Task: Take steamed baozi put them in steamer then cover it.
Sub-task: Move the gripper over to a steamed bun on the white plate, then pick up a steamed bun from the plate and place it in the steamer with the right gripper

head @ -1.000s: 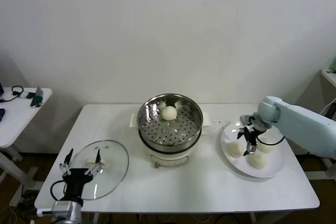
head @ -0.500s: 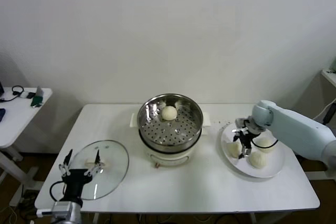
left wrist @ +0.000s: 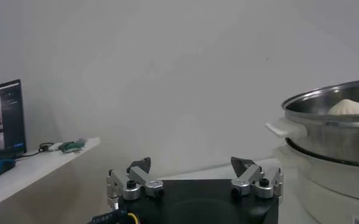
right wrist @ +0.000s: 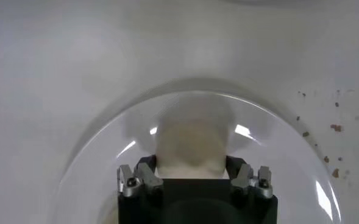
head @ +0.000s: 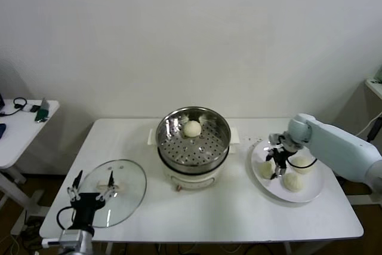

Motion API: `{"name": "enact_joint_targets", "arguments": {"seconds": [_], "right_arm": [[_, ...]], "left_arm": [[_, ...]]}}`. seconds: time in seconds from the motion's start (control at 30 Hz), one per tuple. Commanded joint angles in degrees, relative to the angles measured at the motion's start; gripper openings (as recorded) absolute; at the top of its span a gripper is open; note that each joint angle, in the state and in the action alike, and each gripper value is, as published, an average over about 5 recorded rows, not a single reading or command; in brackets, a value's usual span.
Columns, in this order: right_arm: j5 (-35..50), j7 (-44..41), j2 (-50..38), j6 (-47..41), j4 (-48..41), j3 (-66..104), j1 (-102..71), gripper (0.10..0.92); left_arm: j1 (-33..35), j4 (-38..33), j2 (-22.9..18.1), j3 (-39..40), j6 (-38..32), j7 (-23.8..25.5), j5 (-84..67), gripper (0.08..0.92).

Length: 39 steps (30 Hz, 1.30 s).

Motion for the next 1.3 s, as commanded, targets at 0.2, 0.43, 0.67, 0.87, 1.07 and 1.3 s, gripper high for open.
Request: {"name": "enact_joint_targets", "arguments": {"seconds": [0.2,0.43,0.67,0.87,1.07,1.3], "right_arm": [[11.7,0.6,-1.5,-1.6,1.9,-8.1,12.6,0.698],[26.8,0.7,1.0,-3.4,3.2,-21.8,31.1,0.696],[40.4,1.5,8.0,-5.6,6.1,-31.3,44.3,0.696],[46.6,3.7,15.7,-8.0,9.3,-34.2,47.1,0.700],[49.7,6.5,24.2,-10.1,9.7,-33.9,44.4,0.702],[49.7,9.1,30.9,-11.3,8.3,-34.8,40.0,0.704]], "left_arm": [[0.2,-0.3,-0.3,0.1,-0.1,0.0,0.0,0.823],[0.4,-1.0,-0.2,0.6,-0.1,0.1,-0.1,0.823],[0.8,-1.8,-0.1,2.0,-0.1,0.1,-0.1,0.823],[1.1,-2.8,0.2,2.8,-0.2,0.2,-0.1,0.823],[1.0,-3.7,0.6,3.6,-0.2,0.3,0.0,0.823],[0.2,-4.7,1.2,4.1,0.0,0.4,0.6,0.823]]}}
